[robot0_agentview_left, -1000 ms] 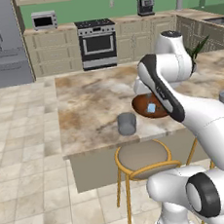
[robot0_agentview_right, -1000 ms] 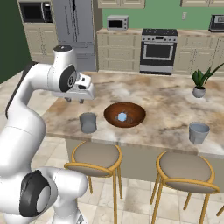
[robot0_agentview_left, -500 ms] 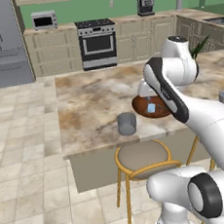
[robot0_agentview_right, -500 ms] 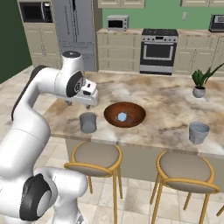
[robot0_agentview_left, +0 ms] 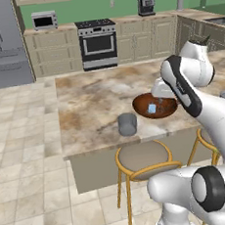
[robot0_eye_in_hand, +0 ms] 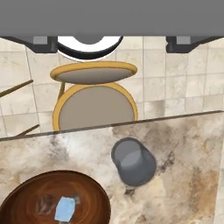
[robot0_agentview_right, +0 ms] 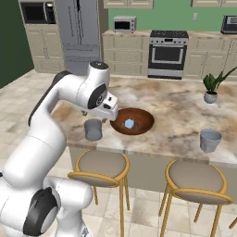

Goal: There are four ice cubes in the ice bowl. Place two ice cubes in each glass of water.

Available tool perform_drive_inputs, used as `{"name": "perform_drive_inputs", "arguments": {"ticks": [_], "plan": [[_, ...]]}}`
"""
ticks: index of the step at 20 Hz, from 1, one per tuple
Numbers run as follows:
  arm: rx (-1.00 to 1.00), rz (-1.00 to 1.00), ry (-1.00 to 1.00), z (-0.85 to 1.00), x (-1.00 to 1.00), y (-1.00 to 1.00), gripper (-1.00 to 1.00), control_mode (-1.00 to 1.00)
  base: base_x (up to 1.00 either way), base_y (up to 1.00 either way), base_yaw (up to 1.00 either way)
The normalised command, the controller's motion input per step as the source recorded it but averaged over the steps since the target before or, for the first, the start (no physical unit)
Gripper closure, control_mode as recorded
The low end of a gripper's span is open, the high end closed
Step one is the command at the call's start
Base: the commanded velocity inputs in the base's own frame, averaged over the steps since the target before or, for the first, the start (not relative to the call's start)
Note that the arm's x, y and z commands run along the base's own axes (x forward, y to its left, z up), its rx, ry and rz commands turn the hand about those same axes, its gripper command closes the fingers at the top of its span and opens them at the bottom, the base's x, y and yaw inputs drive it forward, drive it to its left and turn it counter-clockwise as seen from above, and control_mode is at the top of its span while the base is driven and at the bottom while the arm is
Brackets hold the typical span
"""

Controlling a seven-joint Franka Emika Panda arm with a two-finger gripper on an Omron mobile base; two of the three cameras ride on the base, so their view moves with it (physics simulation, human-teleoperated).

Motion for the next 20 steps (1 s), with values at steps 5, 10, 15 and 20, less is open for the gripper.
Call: {"name": "perform_drive_inputs", "arguments": {"ticks": [5,10,15,20], "plan": [[0.0,-0.03,0.14,-0.23,0.17,-0.11,-1.0,-1.0,0.0,0.0,0.0],[0.0,-0.03,0.12,-0.15,0.32,0.0,-1.0,-1.0,0.0,0.0,0.0],[0.0,-0.03,0.11,-0.12,0.36,0.0,-1.0,-1.0,0.0,0.0,0.0],[0.0,-0.05,0.1,-0.23,0.41,-0.02,-1.0,-1.0,0.0,0.0,0.0]]}}
